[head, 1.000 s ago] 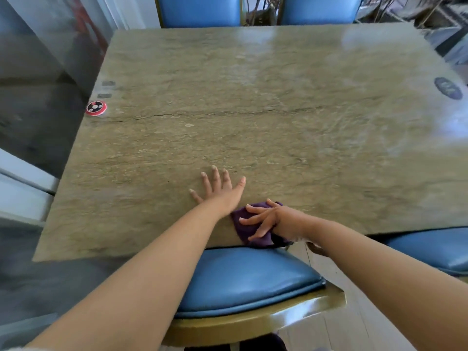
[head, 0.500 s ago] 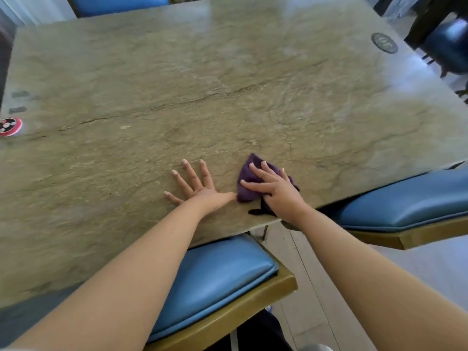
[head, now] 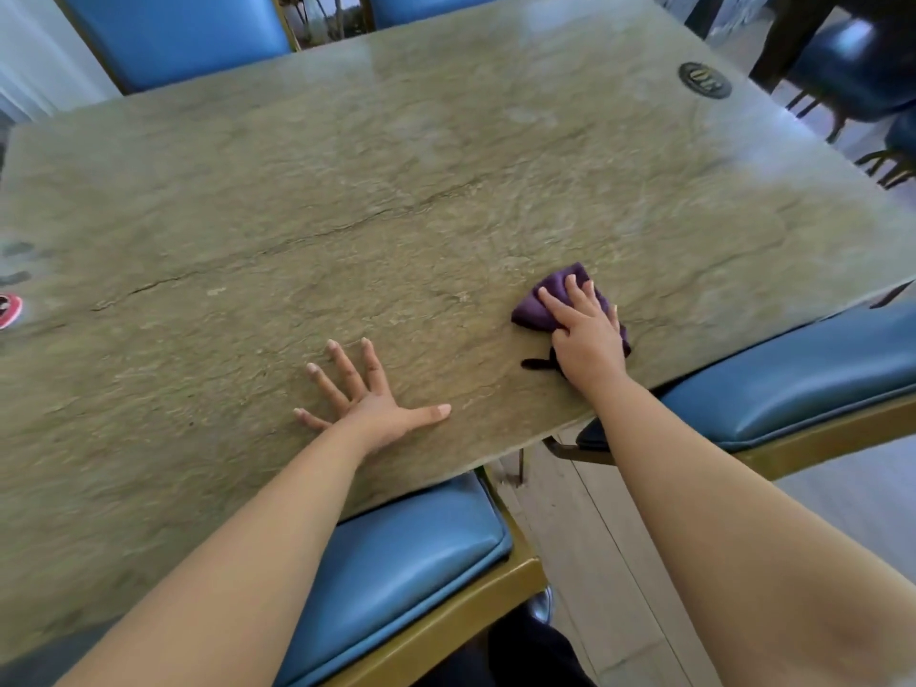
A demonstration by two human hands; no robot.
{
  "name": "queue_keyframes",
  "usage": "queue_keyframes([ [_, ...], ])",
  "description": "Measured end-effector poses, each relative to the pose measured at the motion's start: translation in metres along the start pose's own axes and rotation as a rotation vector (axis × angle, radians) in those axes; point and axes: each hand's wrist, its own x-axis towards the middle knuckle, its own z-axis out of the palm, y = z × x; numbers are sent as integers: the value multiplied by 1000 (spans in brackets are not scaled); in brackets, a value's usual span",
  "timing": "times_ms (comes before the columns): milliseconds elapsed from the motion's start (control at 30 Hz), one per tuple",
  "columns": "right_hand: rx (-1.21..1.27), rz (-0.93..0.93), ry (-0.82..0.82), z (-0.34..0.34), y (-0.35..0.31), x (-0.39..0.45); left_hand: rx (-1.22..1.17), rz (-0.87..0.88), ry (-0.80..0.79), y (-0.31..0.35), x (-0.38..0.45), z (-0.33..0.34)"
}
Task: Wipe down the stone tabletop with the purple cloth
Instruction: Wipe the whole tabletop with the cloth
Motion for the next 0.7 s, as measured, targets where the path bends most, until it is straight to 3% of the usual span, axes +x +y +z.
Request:
queue_keyframes([
  [267, 157, -224, -102, 12, 11, -63, 23, -2, 25, -1, 5, -1],
  [500, 174, -282, -249, 10, 6, -132, -8, 31, 64, -8, 0, -3],
  [700, 161, -43, -473, -30, 1, -160, -122, 73, 17, -12, -7, -28],
])
